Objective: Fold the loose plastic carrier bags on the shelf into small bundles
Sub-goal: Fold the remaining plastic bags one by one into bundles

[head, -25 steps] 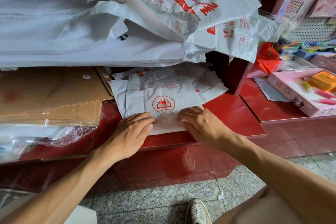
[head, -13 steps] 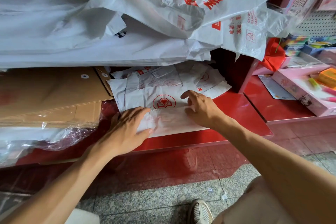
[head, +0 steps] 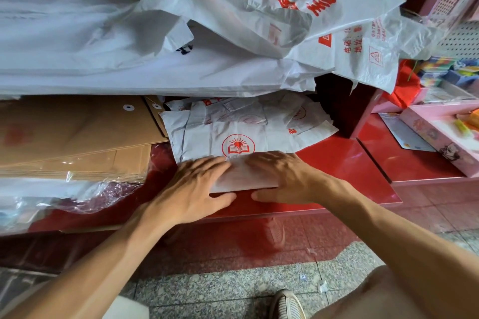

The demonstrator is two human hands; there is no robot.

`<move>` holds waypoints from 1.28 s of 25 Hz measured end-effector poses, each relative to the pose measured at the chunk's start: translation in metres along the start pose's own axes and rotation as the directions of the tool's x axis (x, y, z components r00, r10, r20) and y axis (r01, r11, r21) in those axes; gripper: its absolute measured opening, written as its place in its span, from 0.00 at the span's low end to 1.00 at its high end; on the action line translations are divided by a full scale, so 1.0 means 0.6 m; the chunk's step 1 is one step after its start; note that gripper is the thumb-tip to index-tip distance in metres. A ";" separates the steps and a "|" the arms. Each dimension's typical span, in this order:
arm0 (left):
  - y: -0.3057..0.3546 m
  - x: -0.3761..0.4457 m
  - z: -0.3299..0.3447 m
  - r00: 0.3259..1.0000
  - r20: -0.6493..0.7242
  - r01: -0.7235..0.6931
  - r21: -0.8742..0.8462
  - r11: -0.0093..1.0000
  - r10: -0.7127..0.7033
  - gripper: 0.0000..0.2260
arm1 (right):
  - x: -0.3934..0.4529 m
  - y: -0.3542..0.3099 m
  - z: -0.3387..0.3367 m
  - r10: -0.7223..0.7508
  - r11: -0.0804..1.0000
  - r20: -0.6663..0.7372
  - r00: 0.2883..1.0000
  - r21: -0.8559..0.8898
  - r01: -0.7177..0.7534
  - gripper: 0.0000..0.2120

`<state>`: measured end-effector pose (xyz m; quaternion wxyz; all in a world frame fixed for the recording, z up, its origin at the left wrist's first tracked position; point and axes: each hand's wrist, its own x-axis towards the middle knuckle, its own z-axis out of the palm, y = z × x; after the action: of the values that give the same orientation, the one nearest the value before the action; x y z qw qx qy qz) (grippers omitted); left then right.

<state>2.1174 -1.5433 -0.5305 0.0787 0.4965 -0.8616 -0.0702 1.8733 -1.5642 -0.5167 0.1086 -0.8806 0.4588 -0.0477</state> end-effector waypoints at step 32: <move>-0.040 0.010 -0.016 0.786 -0.129 0.515 -0.403 0.756 -0.604 0.24 | -0.027 0.060 -0.026 0.629 0.663 -0.101 0.770 0.587 -0.465 0.23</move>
<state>2.1365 -1.5608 -0.5257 0.2484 0.7158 -0.6280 -0.1776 1.8326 -1.5735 -0.5100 0.2866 -0.6155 0.6836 -0.2679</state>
